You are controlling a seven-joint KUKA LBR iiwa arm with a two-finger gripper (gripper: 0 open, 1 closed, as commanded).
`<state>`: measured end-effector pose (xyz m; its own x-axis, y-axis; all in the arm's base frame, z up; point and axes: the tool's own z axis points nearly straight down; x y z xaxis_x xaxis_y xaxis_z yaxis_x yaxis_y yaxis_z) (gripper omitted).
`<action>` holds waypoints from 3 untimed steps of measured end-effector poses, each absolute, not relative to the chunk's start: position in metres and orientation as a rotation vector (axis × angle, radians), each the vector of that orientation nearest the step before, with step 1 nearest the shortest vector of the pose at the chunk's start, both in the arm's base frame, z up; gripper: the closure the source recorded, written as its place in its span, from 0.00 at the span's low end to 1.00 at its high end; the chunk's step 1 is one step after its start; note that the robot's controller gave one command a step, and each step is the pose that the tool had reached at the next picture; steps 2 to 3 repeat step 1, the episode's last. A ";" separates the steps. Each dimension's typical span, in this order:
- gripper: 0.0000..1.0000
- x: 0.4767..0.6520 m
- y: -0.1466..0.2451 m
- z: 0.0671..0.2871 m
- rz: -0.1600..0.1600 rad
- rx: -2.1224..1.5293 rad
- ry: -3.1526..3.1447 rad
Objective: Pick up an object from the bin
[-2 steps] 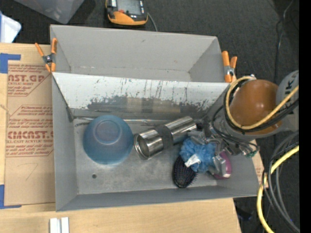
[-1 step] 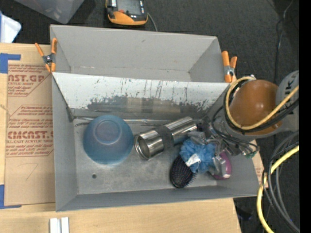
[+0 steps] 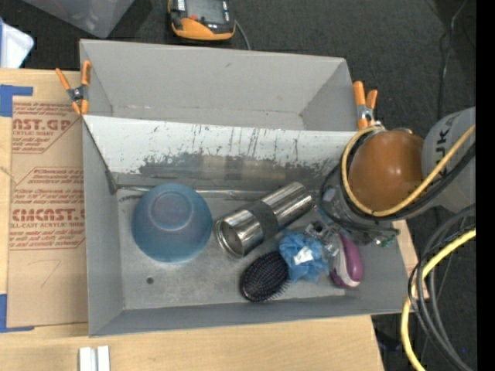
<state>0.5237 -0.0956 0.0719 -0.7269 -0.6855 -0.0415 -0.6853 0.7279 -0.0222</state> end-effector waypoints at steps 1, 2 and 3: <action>1.00 0.523 -0.096 0.072 -0.008 -1.142 2.877; 1.00 0.523 -0.096 0.072 -0.008 -1.142 2.877; 1.00 0.523 -0.096 0.072 -0.008 -1.142 2.877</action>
Offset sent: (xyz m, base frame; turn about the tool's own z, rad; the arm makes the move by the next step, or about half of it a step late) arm -0.0074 0.0175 0.1089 -0.3226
